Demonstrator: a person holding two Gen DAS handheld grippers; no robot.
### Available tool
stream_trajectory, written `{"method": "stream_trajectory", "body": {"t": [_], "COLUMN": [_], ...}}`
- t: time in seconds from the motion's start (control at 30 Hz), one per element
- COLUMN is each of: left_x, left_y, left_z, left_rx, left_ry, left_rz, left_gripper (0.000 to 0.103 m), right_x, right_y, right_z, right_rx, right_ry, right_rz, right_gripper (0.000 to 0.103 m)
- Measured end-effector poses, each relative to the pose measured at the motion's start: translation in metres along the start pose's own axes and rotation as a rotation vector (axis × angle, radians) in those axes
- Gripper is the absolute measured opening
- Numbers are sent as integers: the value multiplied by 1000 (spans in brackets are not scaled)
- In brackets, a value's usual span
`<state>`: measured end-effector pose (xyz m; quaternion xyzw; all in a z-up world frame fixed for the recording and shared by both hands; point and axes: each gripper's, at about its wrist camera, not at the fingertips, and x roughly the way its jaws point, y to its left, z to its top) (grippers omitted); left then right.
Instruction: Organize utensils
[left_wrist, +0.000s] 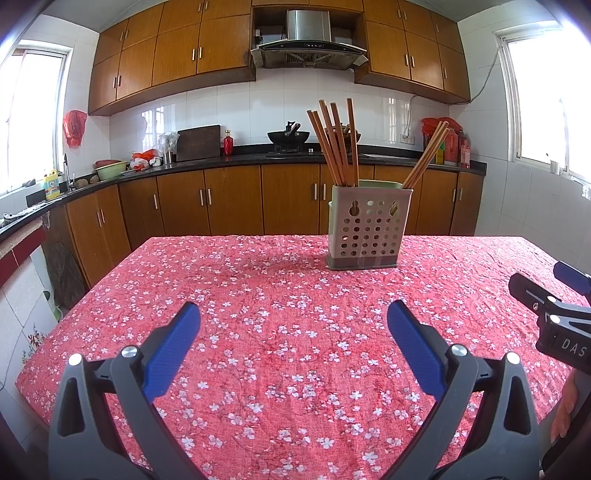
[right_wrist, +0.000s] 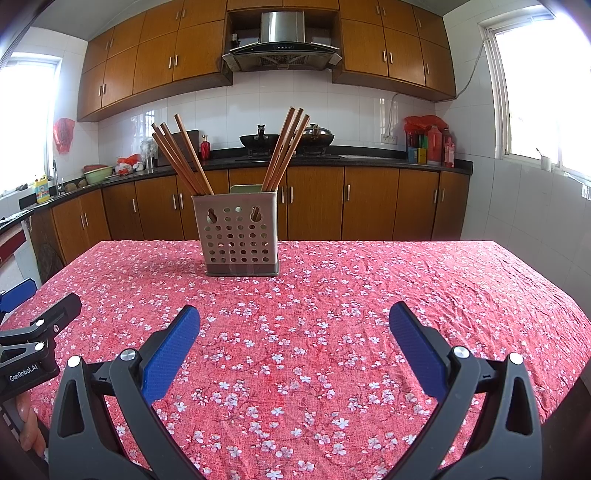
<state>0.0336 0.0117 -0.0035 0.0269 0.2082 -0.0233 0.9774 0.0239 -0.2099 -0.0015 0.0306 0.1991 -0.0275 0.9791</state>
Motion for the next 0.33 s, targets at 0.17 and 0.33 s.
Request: {"method": "stream_trajectory", "body": {"t": [0.17, 0.33], "left_x": [2, 2], "left_y": [2, 3], "left_z": [1, 2], "left_rx": [-10, -11], "left_ry": [4, 7], "left_rz": [6, 4], "left_gripper": [99, 99], "right_x": [0, 0], "right_y": [0, -1], "right_z": [-1, -1], "right_rx": [1, 1], "right_ry": [0, 0], "right_rz": [0, 0], "right_gripper": [101, 101]}}
